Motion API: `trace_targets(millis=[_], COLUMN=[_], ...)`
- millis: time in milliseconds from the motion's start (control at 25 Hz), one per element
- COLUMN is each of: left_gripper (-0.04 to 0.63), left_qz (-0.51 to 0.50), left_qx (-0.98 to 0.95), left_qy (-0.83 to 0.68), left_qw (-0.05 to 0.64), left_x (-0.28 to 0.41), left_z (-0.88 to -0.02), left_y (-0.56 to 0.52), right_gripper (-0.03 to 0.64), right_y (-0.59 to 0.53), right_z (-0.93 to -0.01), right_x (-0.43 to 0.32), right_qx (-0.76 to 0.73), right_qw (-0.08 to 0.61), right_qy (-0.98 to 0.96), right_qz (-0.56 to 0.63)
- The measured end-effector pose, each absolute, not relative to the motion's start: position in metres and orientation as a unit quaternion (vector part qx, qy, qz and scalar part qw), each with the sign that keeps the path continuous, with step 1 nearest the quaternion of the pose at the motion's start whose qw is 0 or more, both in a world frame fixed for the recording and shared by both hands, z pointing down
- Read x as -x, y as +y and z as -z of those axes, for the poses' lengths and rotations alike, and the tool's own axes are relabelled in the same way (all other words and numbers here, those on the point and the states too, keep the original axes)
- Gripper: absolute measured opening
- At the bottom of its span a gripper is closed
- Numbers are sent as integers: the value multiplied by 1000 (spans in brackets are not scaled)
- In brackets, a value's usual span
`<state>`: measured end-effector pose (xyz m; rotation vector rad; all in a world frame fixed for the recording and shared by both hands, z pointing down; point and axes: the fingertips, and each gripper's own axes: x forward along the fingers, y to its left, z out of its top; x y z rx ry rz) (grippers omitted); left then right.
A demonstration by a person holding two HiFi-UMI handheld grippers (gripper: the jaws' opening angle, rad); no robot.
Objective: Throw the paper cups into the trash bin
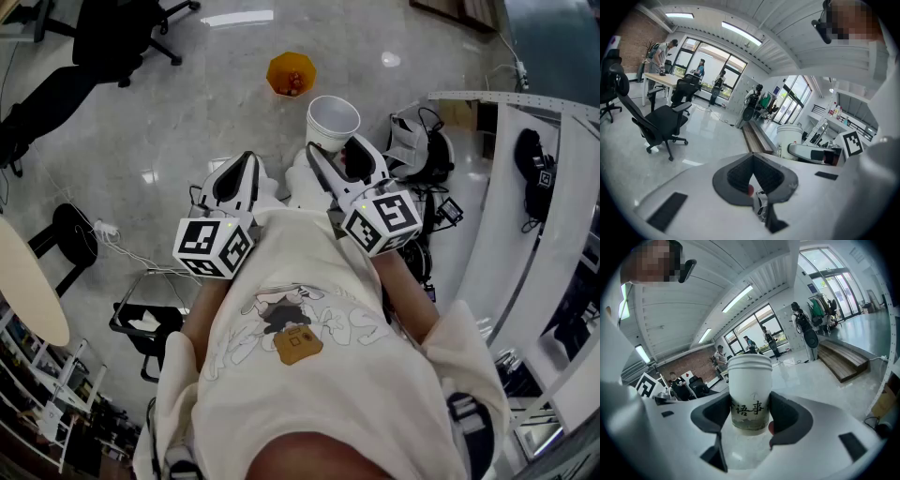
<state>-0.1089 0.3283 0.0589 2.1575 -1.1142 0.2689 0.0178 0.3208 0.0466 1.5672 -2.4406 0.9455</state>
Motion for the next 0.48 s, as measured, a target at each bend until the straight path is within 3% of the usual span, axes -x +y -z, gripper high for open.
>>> trace_targets(millis=[480], left_gripper=[5], left_qz=[-87], left_qx=[-823], left_qy=[-459], left_qw=[322], left_x=[101], left_z=[-47], left_y=[321], right_gripper=[272], right_y=[352], right_z=[-55], right_x=[-60], right_qx=[-512], right_qw=[22], right_qy=[-792], right_qz=[-331])
